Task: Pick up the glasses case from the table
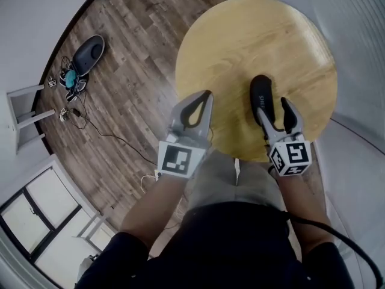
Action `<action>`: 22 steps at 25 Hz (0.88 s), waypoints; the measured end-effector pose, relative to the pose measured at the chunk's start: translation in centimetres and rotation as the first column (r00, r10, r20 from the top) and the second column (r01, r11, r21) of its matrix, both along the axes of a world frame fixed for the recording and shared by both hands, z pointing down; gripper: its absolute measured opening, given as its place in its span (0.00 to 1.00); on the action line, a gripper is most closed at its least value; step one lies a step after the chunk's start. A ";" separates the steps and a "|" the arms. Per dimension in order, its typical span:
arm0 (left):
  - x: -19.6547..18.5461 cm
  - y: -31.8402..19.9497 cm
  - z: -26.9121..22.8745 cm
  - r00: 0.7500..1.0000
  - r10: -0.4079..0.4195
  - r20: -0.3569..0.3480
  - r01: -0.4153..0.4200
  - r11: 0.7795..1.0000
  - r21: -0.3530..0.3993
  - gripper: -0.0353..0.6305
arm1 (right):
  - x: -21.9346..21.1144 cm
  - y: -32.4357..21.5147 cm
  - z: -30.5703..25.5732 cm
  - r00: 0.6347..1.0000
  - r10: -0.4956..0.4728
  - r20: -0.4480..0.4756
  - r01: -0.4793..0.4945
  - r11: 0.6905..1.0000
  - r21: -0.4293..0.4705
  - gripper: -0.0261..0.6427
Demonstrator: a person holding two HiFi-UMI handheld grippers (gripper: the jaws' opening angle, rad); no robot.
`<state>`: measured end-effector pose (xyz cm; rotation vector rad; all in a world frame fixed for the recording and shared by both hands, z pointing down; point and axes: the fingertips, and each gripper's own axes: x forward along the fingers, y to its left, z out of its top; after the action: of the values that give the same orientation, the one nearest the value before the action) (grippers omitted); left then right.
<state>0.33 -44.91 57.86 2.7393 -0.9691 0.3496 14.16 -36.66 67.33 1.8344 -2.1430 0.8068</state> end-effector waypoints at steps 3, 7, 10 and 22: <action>0.0 0.2 1.9 1.000 0.016 0.020 -0.016 1.000 -0.021 0.06 | -0.2 0.6 2.8 0.999 0.024 0.027 -0.023 0.998 -0.057 0.55; -0.8 -0.2 5.6 0.999 -0.007 0.047 0.010 0.998 -0.065 0.06 | -1.0 -0.1 6.2 0.995 0.021 0.099 -0.010 0.994 -0.109 0.61; -0.8 0.1 7.2 0.998 0.002 0.064 0.004 0.996 -0.092 0.06 | -2.5 -0.5 7.3 0.991 -0.017 0.131 0.036 0.988 -0.148 0.61; -0.5 -0.8 6.0 0.995 0.023 0.092 -0.014 0.996 -0.092 0.06 | -5.5 -1.4 6.7 0.982 -0.138 0.126 0.158 0.973 -0.168 0.50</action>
<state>-0.14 -45.66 63.85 2.6714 -0.9262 0.5164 8.68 -38.06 74.05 1.5554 -2.1655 1.0513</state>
